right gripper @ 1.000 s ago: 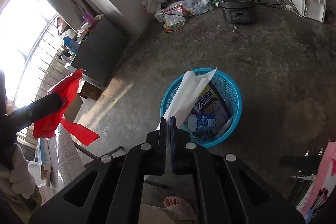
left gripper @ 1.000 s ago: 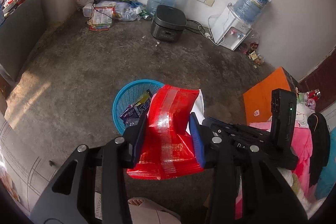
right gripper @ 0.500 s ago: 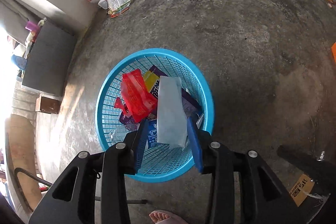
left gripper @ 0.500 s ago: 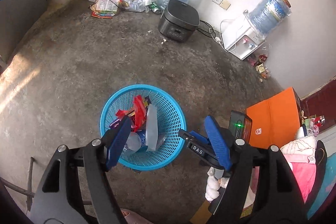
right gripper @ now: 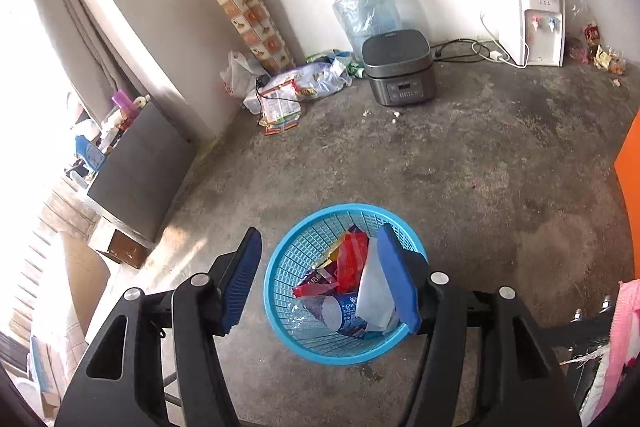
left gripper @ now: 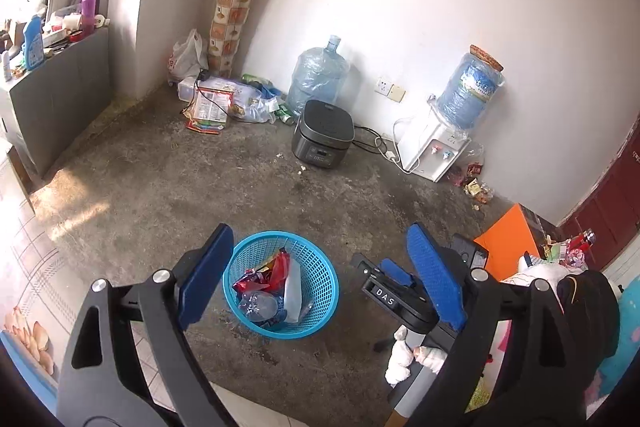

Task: Collect trash
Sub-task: 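Carry the red bag and white tissue over the blue basket and release both, then move both grippers back over the table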

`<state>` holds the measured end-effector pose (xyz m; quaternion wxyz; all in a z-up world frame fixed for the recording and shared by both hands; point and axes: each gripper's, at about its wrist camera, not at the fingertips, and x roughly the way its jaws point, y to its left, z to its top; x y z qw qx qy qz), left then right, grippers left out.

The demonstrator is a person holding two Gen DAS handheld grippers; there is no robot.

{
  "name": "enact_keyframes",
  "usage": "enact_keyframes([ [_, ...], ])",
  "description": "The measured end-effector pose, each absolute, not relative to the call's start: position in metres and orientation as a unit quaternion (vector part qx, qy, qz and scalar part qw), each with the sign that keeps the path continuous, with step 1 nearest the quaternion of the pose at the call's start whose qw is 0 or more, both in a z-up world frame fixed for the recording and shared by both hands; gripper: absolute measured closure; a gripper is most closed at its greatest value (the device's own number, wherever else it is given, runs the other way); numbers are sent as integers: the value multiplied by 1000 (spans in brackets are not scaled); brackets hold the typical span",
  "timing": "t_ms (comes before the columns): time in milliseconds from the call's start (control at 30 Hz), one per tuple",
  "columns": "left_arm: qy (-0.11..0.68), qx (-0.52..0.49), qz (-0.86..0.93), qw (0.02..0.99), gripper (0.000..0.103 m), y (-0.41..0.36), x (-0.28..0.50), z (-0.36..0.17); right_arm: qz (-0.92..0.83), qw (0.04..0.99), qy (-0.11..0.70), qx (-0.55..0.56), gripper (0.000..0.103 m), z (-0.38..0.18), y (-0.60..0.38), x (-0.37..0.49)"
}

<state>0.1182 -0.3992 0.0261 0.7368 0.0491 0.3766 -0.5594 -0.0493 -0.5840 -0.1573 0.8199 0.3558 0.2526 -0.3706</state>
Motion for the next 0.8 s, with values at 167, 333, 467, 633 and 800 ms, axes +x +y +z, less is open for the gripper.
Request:
enact_keyframes([
  [167, 338, 24, -525, 781, 12, -316, 125, 64, -356, 862, 211, 294, 16, -103, -541, -45],
  [333, 309, -18, -479, 821, 9, -232, 138, 80, -340, 896, 182, 222, 6, -56, -499, -34],
  [467, 303, -41, -427, 851, 9, -167, 146, 79, -317, 915, 166, 183, 6, -24, -464, -23],
  [633, 275, -50, -380, 882, 9, -91, 152, 81, -263, 938, 160, 156, 6, 6, -428, -6],
  [800, 273, -65, -321, 905, 9, -21, 166, 83, -184, 956, 174, 149, 6, 23, -398, 22],
])
